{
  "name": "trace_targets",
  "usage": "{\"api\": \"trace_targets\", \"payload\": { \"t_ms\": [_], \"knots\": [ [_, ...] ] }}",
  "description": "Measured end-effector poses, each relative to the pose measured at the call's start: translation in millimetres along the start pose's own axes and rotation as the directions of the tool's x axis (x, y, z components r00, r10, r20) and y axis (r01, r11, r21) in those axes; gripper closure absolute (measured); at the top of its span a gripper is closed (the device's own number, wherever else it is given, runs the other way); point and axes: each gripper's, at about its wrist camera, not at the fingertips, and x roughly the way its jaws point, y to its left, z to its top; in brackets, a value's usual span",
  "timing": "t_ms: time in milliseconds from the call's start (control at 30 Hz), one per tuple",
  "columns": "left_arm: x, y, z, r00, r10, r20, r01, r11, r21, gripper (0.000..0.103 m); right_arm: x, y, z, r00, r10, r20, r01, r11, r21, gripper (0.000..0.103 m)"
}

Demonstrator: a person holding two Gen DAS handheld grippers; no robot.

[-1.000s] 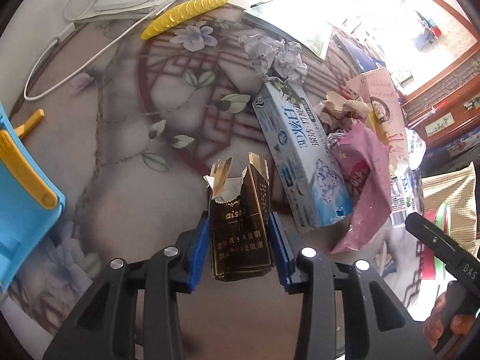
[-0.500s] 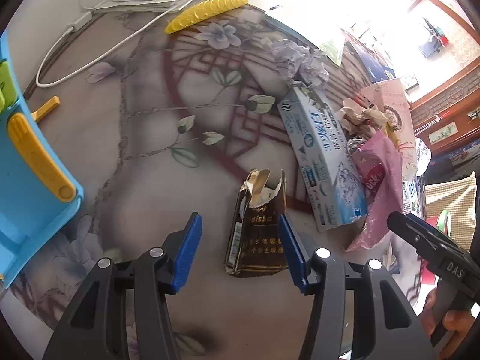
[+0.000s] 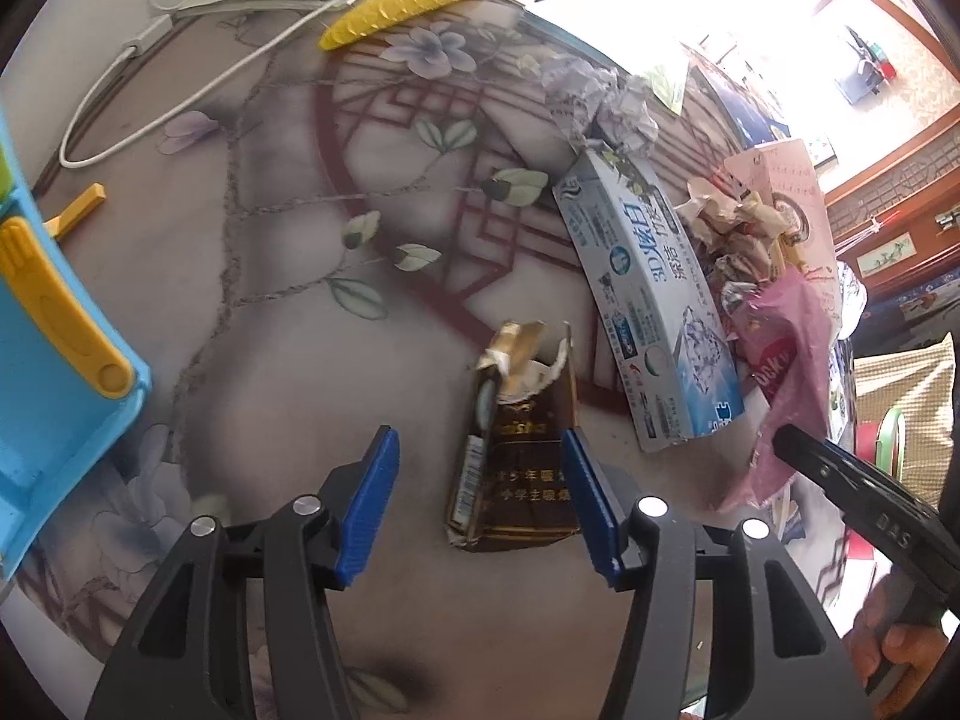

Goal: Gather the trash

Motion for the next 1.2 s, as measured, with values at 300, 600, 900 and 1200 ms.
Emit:
{"api": "trace_targets", "payload": {
  "t_ms": [300, 600, 900, 1200],
  "knots": [
    [18, -22, 6, 1.000, -0.012, -0.018, 0.013, 0.998, 0.059, 0.046, -9, -14, -8, 1.000, 0.013, -0.001, -0.013, 0.999, 0.047, 0.045],
    [19, -26, 11, 0.999, -0.045, -0.028, 0.046, 0.998, 0.040, 0.064, -7, -15, -5, 1.000, 0.011, -0.006, -0.010, 0.999, 0.041, 0.039],
    [-12, -31, 22, 0.998, -0.023, 0.064, 0.019, 0.997, 0.071, 0.065, 2, -10, 3, 1.000, 0.012, -0.020, -0.012, 1.000, 0.024, 0.035],
    [-45, -47, 22, 0.989, -0.048, 0.139, 0.032, 0.993, 0.118, 0.065, 15, -3, 7, 0.999, -0.001, -0.050, 0.001, 1.000, -0.007, 0.035]
  ]
}}
